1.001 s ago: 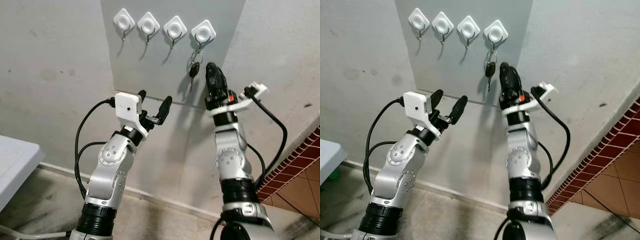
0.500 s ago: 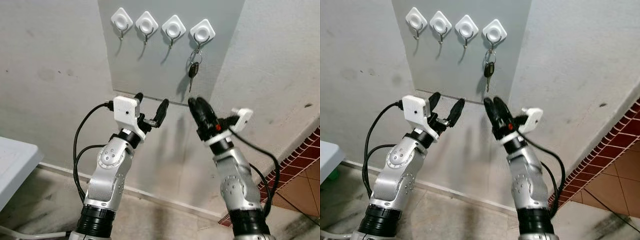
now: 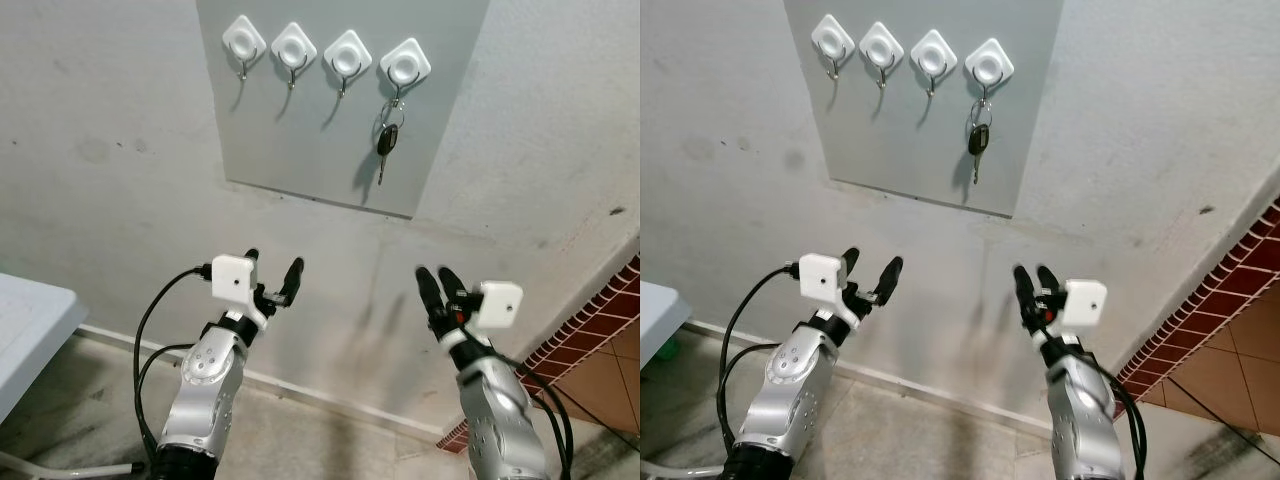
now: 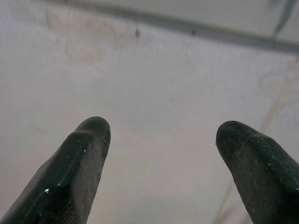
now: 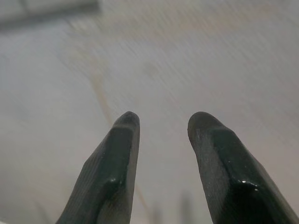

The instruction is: Hang keys on a hook

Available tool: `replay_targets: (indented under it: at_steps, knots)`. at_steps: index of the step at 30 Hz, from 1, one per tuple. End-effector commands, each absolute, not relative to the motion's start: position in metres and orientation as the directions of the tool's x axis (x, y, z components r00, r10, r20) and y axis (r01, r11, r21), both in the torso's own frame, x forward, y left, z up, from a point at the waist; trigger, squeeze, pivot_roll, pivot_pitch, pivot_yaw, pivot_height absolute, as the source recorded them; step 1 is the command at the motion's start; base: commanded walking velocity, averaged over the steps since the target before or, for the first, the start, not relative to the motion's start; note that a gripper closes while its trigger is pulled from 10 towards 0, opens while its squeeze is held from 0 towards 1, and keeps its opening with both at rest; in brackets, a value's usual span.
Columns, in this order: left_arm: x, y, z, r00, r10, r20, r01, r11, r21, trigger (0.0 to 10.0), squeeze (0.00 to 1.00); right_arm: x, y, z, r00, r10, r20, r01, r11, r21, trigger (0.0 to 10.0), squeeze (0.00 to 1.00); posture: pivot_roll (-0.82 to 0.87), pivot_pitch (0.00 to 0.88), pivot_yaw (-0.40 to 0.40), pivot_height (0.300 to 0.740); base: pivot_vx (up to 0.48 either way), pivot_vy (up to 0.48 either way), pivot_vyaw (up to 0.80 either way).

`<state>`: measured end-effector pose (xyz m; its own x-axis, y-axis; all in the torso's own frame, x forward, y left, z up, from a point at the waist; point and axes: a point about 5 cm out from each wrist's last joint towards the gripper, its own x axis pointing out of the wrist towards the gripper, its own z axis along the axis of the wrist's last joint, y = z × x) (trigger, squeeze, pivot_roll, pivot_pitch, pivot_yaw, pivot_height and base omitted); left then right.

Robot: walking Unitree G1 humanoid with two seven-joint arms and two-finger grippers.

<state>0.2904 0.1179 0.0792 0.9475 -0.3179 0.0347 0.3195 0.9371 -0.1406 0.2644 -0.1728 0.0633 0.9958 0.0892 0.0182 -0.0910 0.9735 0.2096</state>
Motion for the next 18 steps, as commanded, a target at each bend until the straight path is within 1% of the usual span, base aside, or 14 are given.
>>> replay_targets:
  at_steps: [1,4,8,11,12,13,14,17,18]
  knots:
    - [0.289,0.120,0.071,0.953,-0.304,0.017,0.302,0.938,-0.170,10.0,0.00,0.260,-0.174,0.059,0.998,0.056,0.002,-0.056,0.986,0.155,10.0,0.00,-0.03,0.000,-0.004,0.740,0.000,0.000,0.00]
    - [0.288,0.121,0.068,0.959,-0.284,0.016,0.280,0.932,-0.231,10.0,0.00,0.255,-0.175,0.053,0.999,0.039,-0.017,-0.036,0.990,0.137,10.0,0.00,-0.04,0.000,-0.001,0.740,0.000,0.000,0.00]
    - [0.287,0.125,0.059,0.963,-0.271,-0.004,0.262,0.935,-0.237,10.0,0.00,0.248,-0.175,0.047,0.999,0.012,-0.031,-0.009,0.995,0.103,10.0,0.00,-0.04,0.000,0.003,0.740,0.000,0.000,0.00]
    - [0.285,0.126,0.057,0.963,-0.270,-0.004,0.262,0.938,-0.227,10.0,0.00,0.245,-0.175,0.045,0.999,0.001,-0.039,0.003,0.994,0.106,10.0,0.00,-0.04,0.000,0.003,0.740,0.000,0.000,0.00]
    - [0.285,0.127,0.055,0.965,-0.262,-0.011,0.252,0.936,-0.247,10.0,0.00,0.245,-0.175,0.044,0.999,0.003,-0.044,0.002,0.995,0.103,10.0,0.00,-0.04,0.000,0.004,0.740,0.000,0.000,0.00]
    - [0.286,0.128,0.054,0.967,-0.254,-0.018,0.240,0.933,-0.267,10.0,0.00,0.244,-0.174,0.043,0.999,0.011,-0.046,-0.006,0.993,0.116,10.0,0.09,-0.04,0.000,0.005,0.740,0.000,0.000,0.00]
    - [0.287,0.128,0.055,0.966,-0.258,-0.019,0.245,0.935,-0.255,10.0,0.00,0.245,-0.173,0.043,0.999,0.014,-0.045,-0.008,0.991,0.136,10.0,1.00,-0.04,0.000,0.005,0.740,0.000,0.000,0.00]
    - [0.290,0.128,0.056,0.966,-0.259,-0.012,0.247,0.932,-0.266,10.0,0.00,0.247,-0.171,0.045,0.999,0.041,-0.026,-0.037,0.988,0.147,10.0,1.00,-0.04,0.000,0.002,0.740,0.000,0.000,0.00]
    - [0.292,0.128,0.057,0.966,-0.257,-0.011,0.245,0.932,-0.266,10.0,0.00,0.247,-0.172,0.045,0.999,0.026,-0.030,-0.023,0.993,0.113,10.0,1.00,-0.04,0.000,0.002,0.740,0.000,0.000,0.00]
